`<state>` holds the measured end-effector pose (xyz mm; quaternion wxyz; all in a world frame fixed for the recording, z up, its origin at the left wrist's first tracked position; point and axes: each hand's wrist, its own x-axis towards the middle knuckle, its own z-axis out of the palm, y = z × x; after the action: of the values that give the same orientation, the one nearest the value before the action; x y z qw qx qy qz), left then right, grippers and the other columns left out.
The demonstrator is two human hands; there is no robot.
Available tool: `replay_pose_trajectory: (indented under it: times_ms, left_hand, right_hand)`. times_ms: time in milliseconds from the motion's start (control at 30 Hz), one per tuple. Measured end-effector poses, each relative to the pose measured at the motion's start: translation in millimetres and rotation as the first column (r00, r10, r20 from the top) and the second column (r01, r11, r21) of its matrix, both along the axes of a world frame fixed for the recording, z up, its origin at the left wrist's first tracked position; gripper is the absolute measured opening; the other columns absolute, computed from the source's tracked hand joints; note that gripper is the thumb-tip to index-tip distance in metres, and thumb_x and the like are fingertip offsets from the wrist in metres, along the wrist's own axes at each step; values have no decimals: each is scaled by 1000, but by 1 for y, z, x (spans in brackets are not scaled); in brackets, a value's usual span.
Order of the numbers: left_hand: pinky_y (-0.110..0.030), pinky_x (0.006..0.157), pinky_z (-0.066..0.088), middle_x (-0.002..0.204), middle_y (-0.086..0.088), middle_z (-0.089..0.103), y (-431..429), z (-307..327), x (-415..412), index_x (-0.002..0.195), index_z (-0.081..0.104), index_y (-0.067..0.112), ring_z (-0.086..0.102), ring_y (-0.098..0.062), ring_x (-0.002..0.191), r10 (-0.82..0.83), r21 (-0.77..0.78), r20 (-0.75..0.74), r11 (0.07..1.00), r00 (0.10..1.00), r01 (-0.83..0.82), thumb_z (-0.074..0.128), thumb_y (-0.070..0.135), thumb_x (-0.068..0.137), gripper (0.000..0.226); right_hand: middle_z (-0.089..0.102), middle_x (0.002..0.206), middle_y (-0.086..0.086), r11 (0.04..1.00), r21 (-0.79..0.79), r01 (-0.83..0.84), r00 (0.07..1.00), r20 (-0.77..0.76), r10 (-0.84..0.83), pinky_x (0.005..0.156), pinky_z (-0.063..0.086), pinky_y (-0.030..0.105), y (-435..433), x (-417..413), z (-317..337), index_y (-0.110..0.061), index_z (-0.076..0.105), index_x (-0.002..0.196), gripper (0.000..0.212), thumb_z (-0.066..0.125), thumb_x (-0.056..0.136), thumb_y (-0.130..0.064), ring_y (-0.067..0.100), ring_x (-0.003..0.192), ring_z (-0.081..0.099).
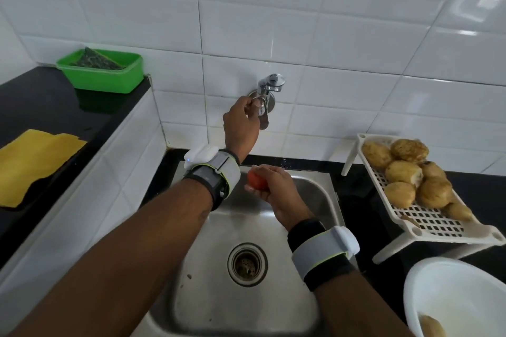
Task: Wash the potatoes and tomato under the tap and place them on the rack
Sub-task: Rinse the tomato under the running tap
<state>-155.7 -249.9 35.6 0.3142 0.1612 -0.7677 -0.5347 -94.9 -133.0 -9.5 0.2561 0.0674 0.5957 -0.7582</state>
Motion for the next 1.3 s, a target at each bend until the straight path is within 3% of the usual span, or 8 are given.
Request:
replay_pose_trajectory:
  times_ms: [267,467,600,700,800,933,1100,1300]
  left_hand:
    - [-45,82,59,105,-4,68,1,-5,9,103,57,21,68,-22,94,-61,182,62,982,996,49,50,35,97,17]
    - [-40,84,56,104,-6,67,6,-68,52,110,55,22,65,-19,89,-132,299,339,954,931,26,47,28,98,15]
    - [-45,89,56,105,-11,67,16,-85,71,98,59,23,66,-24,96,-343,511,367,851,865,121,40,26,102,20]
    - [-38,80,57,108,-13,67,26,-84,74,106,62,19,66,-23,98,-424,644,277,748,862,161,39,27,103,25]
    - [-25,69,53,100,-5,67,31,-79,72,111,61,16,64,-15,91,-443,712,230,683,867,161,39,25,104,25]
    - [-28,78,52,108,-10,66,26,-74,62,115,59,10,63,-18,97,-385,633,281,763,879,131,39,30,104,30]
    - [-35,74,55,107,-12,69,21,-72,68,115,62,16,66,-25,98,-465,575,263,779,845,250,49,30,101,24]
    - [-30,78,55,112,-8,67,19,-72,65,118,58,16,64,-20,102,-357,721,239,688,903,81,47,23,101,22]
  right_hand:
    - [50,118,15,1000,-26,13,997,72,-11,72,61,31,-2,3,-8,-8,53,113,25,65,91,-11,34,108,60]
    - [63,95,10,999,35,9,999,-47,-8,82,54,35,-4,1,-17,-6,59,103,15,66,91,-11,21,85,63]
    - [62,109,9,994,105,22,993,-120,-9,75,55,25,-6,-4,-24,-8,52,123,31,59,93,-8,16,92,63]
    - [61,116,11,987,155,48,985,-169,-22,89,54,34,-13,-6,-29,-15,52,121,24,46,99,-9,21,104,61]
    - [59,128,10,907,407,107,906,-415,80,105,45,44,-17,-1,-39,-11,51,132,35,35,102,-23,22,119,56]
    - [48,145,7,845,521,122,719,-633,287,115,32,44,-13,5,-53,-10,45,139,48,25,104,-36,21,135,43]
    - [69,94,-4,916,389,96,829,-541,142,83,50,30,-3,-16,-46,-21,63,104,37,31,105,-40,9,90,63]
    - [43,149,5,810,577,104,699,-622,353,110,17,12,-12,2,-36,-7,41,145,43,30,107,-23,14,140,35]
